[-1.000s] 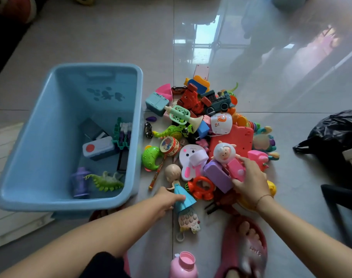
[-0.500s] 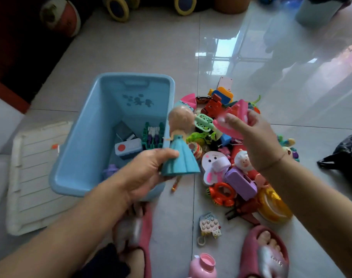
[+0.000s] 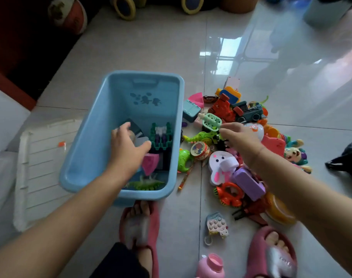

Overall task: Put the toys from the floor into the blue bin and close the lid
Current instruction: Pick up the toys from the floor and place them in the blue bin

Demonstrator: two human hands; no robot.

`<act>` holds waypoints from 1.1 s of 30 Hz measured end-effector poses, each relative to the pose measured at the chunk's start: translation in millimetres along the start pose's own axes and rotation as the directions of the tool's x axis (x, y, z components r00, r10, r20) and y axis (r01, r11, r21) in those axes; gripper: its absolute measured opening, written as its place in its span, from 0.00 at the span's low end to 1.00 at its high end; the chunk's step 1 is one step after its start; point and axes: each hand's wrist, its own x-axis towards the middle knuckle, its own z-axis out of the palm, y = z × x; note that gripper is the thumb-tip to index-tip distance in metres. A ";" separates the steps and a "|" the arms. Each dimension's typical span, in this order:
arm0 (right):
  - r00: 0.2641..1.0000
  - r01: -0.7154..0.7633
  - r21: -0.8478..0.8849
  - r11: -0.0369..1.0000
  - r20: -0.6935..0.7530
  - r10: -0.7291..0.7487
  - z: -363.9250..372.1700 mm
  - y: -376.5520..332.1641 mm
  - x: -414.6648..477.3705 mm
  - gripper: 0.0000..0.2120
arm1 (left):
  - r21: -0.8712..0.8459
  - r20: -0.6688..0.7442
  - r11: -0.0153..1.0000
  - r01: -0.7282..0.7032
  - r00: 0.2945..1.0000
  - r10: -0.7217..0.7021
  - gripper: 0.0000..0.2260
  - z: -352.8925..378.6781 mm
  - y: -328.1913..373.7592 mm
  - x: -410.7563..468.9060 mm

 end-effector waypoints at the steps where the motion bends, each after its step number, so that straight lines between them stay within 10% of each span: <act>1: 0.995 -0.025 -0.055 0.998 -0.093 0.019 -20.0 19.9 0.8 0.14 | -0.056 0.010 0.990 -0.129 0.992 0.130 0.26 10.1 12.6 -10.8; 5: 0.957 -0.105 -0.396 0.912 -0.288 -0.015 -74.4 90.3 -7.5 0.24 | -0.267 0.278 0.893 -0.363 0.858 0.432 0.13 69.5 46.3 -48.2; 9: 0.986 -0.065 -0.558 0.828 -0.163 -0.032 -83.1 123.7 -9.7 0.38 | -0.171 0.580 0.974 -0.151 0.784 0.224 0.19 151.3 48.8 -61.0; 16: 0.999 0.022 -0.552 0.834 -0.011 -0.033 -84.5 142.4 19.1 0.42 | 0.099 0.601 0.949 -0.299 0.778 0.183 0.30 225.5 44.3 -34.3; 23: 0.997 -0.002 -0.513 0.858 -0.070 -0.039 -83.9 145.1 20.3 0.32 | 0.188 0.558 0.948 -0.257 0.822 0.113 0.18 247.5 62.3 -28.5; 28: 0.964 0.076 -0.116 0.990 -0.246 -0.103 -70.5 99.2 3.2 0.26 | -0.094 0.480 0.982 -0.161 0.857 0.186 0.16 177.8 89.3 -27.8; 33: 0.997 0.065 0.324 0.944 0.027 -0.078 -10.8 -8.0 -5.7 0.20 | -0.472 0.243 0.881 0.032 0.965 0.095 0.10 64.0 63.5 26.1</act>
